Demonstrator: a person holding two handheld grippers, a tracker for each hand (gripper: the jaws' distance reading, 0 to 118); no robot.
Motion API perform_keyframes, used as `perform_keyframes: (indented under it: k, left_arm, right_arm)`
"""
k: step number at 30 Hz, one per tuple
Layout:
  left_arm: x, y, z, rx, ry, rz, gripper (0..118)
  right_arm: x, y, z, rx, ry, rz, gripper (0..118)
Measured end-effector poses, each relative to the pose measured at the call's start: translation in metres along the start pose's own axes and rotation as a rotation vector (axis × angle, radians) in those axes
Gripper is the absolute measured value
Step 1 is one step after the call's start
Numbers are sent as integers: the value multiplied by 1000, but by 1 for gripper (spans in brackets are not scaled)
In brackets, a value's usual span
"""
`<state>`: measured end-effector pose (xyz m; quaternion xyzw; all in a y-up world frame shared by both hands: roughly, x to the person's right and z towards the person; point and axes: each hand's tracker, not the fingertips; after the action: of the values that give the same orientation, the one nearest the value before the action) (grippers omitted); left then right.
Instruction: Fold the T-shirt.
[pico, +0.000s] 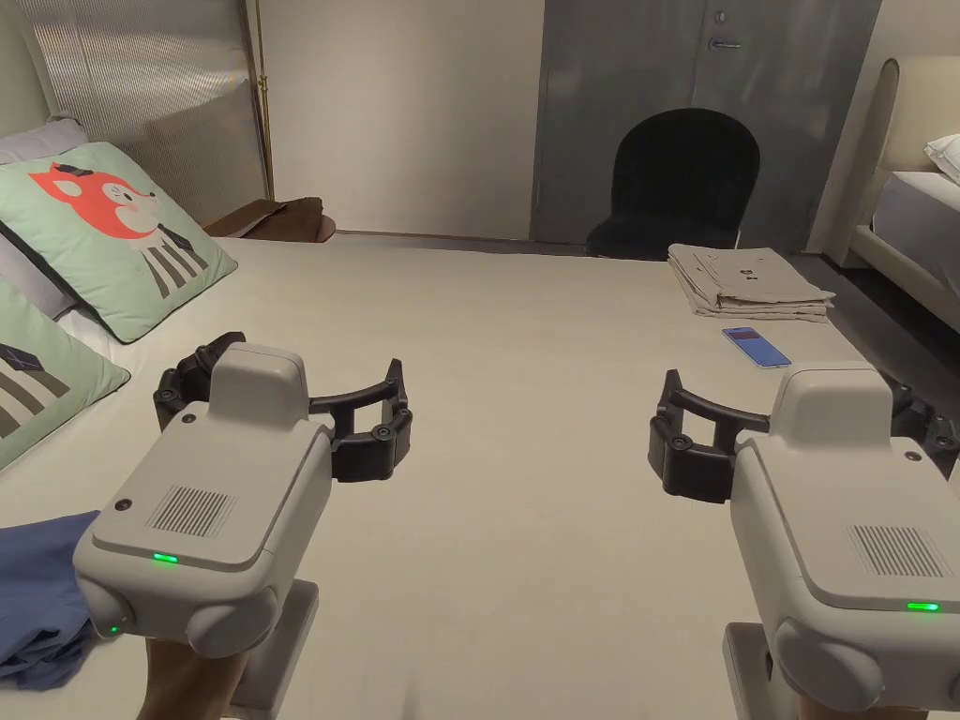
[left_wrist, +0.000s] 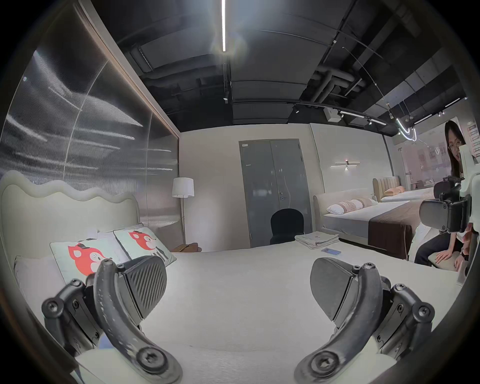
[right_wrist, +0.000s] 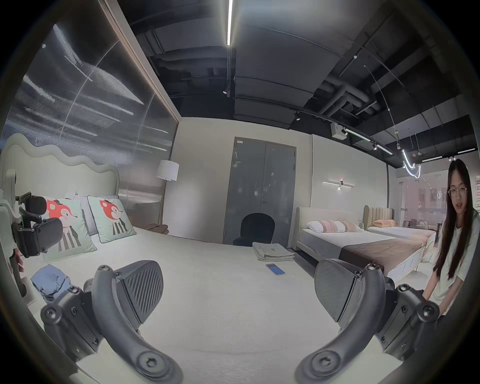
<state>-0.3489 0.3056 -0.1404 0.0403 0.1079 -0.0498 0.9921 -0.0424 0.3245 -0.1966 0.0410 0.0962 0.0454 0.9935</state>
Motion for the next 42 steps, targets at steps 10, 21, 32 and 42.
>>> perform_keyframes:
  k: [10, 21, 32, 42]
  left_arm:
    - [0, -1, 0, -1, 0, -4, 111]
    - [-1, 0, 1, 1, 0, -7, 111]
    - [-3, 2, 2, 8, 3, -1, 111]
    - [-4, 2, 1, 6, 4, 4, 111]
  right_arm:
    - [1, 0, -1, 0, 1, 2, 114]
    - [1, 1, 0, 2, -1, -1, 114]
    - [0, 2, -1, 1, -1, 2, 114]
    - [-1, 3, 0, 1, 0, 0, 114]
